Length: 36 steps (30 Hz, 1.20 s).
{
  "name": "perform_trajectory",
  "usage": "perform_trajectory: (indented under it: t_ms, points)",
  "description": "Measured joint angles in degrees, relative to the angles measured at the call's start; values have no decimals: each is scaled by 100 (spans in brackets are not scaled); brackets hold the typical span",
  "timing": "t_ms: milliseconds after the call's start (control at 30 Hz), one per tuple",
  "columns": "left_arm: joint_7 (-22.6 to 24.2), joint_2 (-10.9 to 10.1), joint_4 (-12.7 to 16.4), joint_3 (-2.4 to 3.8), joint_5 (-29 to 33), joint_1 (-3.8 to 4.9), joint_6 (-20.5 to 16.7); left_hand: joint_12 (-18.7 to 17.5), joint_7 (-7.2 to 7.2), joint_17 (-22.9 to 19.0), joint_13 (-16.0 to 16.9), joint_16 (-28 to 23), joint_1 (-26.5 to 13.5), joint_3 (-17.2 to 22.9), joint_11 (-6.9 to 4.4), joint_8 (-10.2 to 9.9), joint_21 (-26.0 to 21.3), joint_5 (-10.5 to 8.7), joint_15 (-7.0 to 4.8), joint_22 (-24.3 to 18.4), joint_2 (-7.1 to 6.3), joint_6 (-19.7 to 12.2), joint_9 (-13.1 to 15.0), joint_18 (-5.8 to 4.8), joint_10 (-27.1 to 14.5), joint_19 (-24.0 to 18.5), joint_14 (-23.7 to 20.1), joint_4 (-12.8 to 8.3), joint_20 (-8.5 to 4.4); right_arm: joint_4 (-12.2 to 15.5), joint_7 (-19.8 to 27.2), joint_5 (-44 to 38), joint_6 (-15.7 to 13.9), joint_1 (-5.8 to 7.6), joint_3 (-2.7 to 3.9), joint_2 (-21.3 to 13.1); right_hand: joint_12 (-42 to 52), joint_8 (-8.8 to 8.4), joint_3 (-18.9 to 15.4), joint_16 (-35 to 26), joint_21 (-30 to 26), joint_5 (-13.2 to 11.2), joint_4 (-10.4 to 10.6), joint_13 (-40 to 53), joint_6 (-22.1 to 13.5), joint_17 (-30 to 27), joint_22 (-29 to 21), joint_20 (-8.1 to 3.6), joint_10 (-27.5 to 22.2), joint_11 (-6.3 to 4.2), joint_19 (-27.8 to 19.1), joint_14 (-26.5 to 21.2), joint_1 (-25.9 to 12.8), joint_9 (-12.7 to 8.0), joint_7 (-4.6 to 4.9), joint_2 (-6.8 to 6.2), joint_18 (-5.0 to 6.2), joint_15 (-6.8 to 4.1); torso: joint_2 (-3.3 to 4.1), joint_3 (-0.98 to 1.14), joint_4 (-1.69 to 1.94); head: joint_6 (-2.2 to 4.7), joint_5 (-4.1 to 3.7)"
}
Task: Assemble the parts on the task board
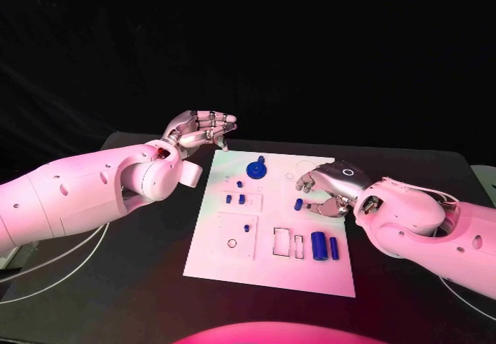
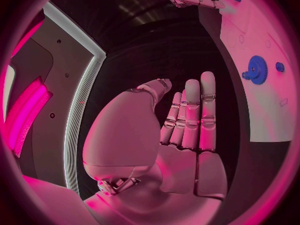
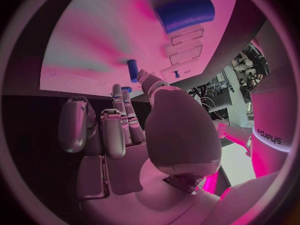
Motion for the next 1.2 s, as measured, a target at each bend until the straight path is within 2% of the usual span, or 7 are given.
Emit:
perform_trajectory:
  t_ms: [200,267,367,500,767,867,1200]
  points:
    - [0,-2,0,0,0,0,2,-3,0,0,0,0,0,0,0,0,0,0,0,0,0,0,0,1,0,0,0,0,0,-112,31,37,150,-55,-20,145,89,0,31,0,72,24,30,-17,86,32,0,22,124,-42,22,0,90,-10,46,91,1,0,2,-1,-3,-18,7]
    - [0,-3,0,0,0,0,3,-3,0,1,-1,0,0,0,0,0,0,0,0,0,0,0,0,0,0,0,0,0,0,-149,42,53,174,-65,-23,196,132,0,116,0,135,24,61,-29,140,5,-1,-6,208,-62,50,0,145,-14,100,110,1,0,2,-1,-4,-20,8]
    - [0,-3,1,0,0,0,4,-3,0,1,0,0,0,0,0,0,0,0,0,0,0,0,0,0,0,0,0,0,0,-179,57,75,193,-78,-27,245,151,0,315,0,190,-14,69,-58,233,1,-1,-37,349,-82,81,-1,190,-17,124,145,1,-5,2,-1,-6,-26,8]
    - [0,-3,1,0,0,0,5,-3,0,1,-1,0,0,0,0,0,0,0,0,0,0,0,0,0,0,0,0,0,0,-214,71,107,209,-84,-29,291,175,52,665,0,360,-178,72,-99,479,39,-1,-58,624,-119,102,-1,263,-2,104,218,1,-45,2,-1,-5,-36,13]
    - [1,-6,0,0,0,0,6,-3,0,-5,7,0,0,0,-21,0,0,0,-21,0,0,1,0,0,-21,0,-21,0,0,-265,76,144,212,-85,-28,314,191,165,949,24,511,-194,2,-121,700,69,-2,-82,854,-176,126,-2,288,63,53,243,1,-88,-1,-2,-11,-55,13]
    - [0,-7,-1,0,0,0,6,-3,0,-5,7,0,0,0,-21,0,0,0,-21,0,0,1,0,1,-21,0,-21,0,0,-277,76,145,212,-86,-27,316,191,194,1027,25,547,-215,-46,-120,731,69,-2,-82,894,-155,126,0,310,87,29,265,1,-126,-1,-2,-11,-64,13]
    - [-7,-10,-5,-1,0,0,7,30,0,-5,6,0,0,4,-13,0,0,0,-21,0,0,1,0,0,-29,0,-21,-4,0,-277,67,118,205,-89,-28,318,183,244,1111,24,631,-255,-129,-119,809,69,-3,-83,934,-114,125,0,371,145,53,326,1,-126,-2,-1,-9,-78,4]
